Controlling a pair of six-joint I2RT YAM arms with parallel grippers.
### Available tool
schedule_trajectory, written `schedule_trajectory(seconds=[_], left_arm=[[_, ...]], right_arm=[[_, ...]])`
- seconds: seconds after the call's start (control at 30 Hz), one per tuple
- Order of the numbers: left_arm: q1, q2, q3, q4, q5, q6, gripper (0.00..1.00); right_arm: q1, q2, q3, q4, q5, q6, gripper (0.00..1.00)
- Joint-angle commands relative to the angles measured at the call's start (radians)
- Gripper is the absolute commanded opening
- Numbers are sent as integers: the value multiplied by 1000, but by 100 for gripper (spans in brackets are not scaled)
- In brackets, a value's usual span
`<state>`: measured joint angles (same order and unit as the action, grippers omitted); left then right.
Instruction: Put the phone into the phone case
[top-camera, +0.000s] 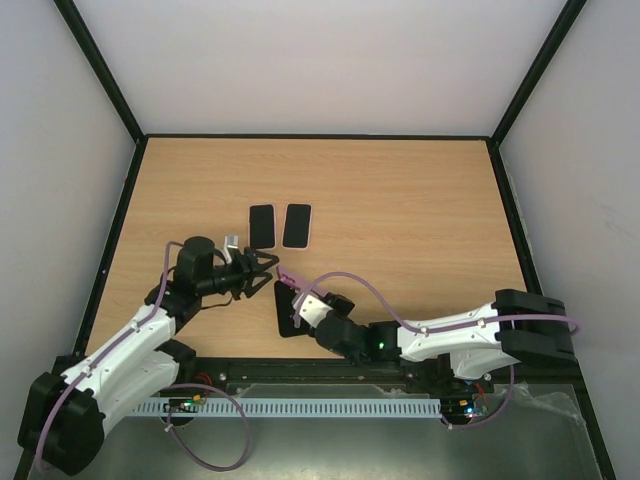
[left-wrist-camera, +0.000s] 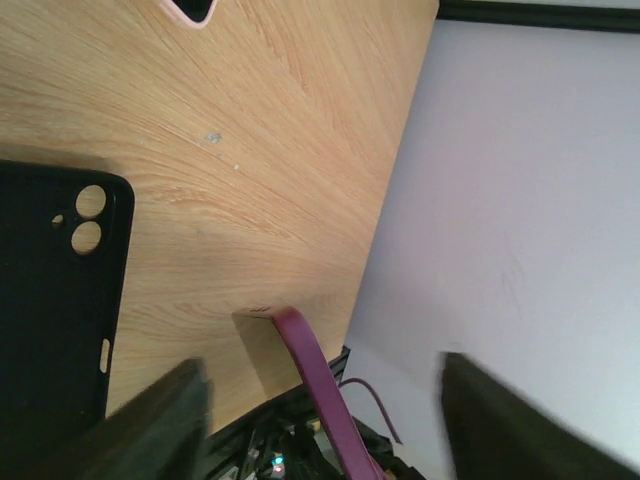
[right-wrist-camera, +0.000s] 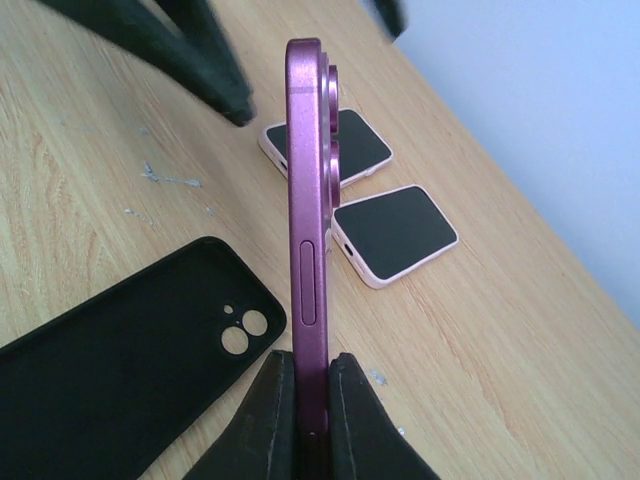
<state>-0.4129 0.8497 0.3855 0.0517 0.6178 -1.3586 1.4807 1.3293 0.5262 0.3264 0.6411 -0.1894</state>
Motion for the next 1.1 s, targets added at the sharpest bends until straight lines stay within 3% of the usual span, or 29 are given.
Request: schedule_trajectory(seconds=[0.0,0.07,0.17,0.3,0.53,0.83,1.07], left_arm=[[17,-49,-20,26,7,-21,85],[25,-57,-11,-4,0,1,94],[36,-58,2,-58,-18,57,100],[42,-45,48,-188,-93,191,100],[42,-19,75,-331,-231,384,100],[37,-51,-2,-277,-247,421,91],[-5,-3,-78,-153,-198,383,86]], right_arm=[[4,-47,3,-4,41,101,2],[4,-59,10,-38,44,149,2],[4,-64,49,-131,56,262,2],[-13,-66,109,-247,19,430,2],[-135,-109,150,-320,-241,704,2],[-274,-69,200,-337,-561,992,2],[-377,-40,125,-204,-837,1185,2]])
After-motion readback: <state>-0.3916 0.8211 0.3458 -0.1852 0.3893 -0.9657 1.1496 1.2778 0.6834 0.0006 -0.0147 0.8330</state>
